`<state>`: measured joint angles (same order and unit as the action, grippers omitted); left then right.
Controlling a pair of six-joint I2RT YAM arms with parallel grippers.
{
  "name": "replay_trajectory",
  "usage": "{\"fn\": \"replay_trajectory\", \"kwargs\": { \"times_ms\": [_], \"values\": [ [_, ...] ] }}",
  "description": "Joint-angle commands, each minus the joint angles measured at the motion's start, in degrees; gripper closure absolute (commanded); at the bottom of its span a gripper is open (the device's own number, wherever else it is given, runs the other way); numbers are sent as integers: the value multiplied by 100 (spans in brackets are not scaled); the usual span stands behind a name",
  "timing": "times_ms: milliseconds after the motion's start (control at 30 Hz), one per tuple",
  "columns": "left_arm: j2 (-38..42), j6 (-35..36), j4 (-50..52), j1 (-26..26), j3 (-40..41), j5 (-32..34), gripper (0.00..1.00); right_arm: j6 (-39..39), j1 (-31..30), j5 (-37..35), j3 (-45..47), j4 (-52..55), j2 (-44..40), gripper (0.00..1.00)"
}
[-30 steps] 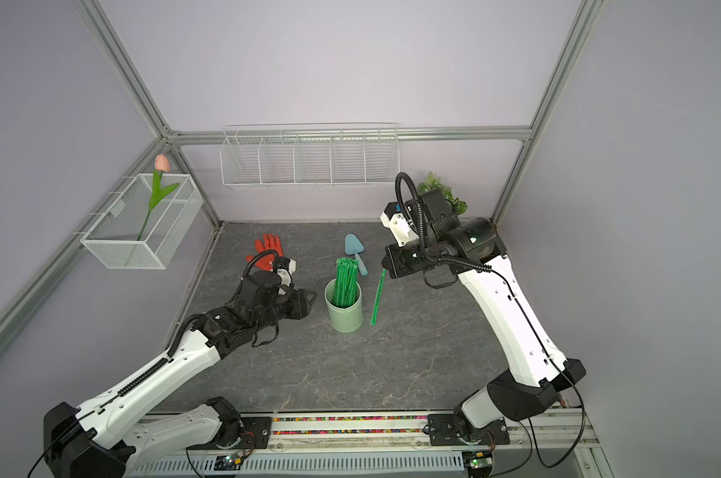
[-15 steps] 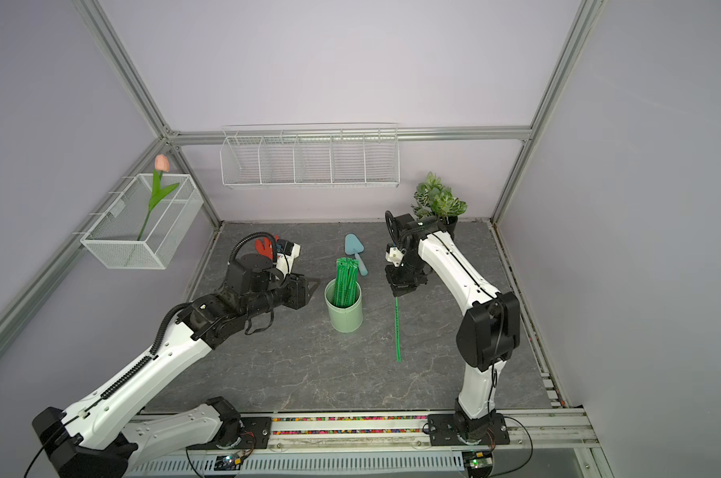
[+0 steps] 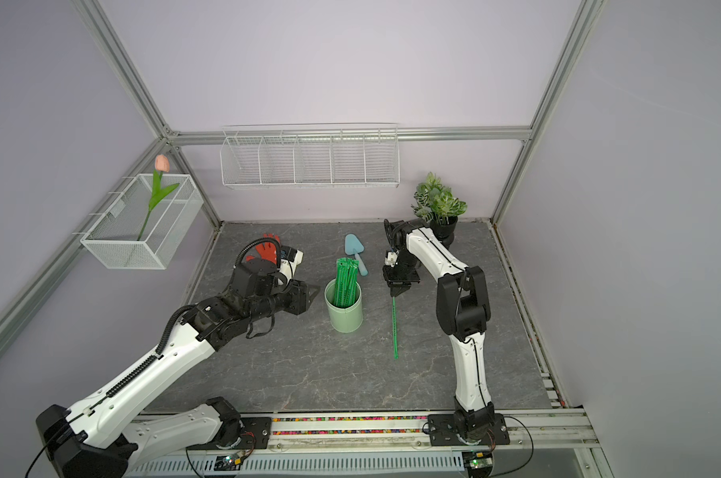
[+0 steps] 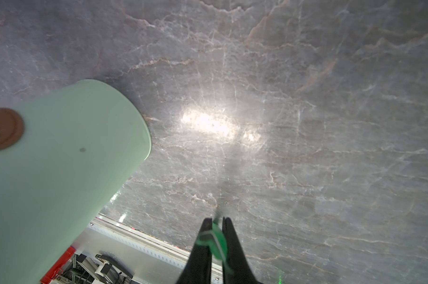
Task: Take the straws out of the storage container
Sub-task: Place the straw at the center of the board.
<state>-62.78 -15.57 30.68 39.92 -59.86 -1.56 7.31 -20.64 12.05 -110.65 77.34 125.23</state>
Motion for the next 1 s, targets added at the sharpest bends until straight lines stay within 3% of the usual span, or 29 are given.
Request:
{"fn": "replay_trajectory", "kwargs": {
  "times_ms": [0,733,967],
  "values": [
    [12,61,-35,16,52,7,46,7,84,92,-140,-1,243,87],
    [-68,12,-70,14,88,-52,46,392,172,115,583,-734,296,77],
    [27,-24,-83,16,103,6,46,380,-123,-203,1313,-1476,-1174,73]
  ]
}}
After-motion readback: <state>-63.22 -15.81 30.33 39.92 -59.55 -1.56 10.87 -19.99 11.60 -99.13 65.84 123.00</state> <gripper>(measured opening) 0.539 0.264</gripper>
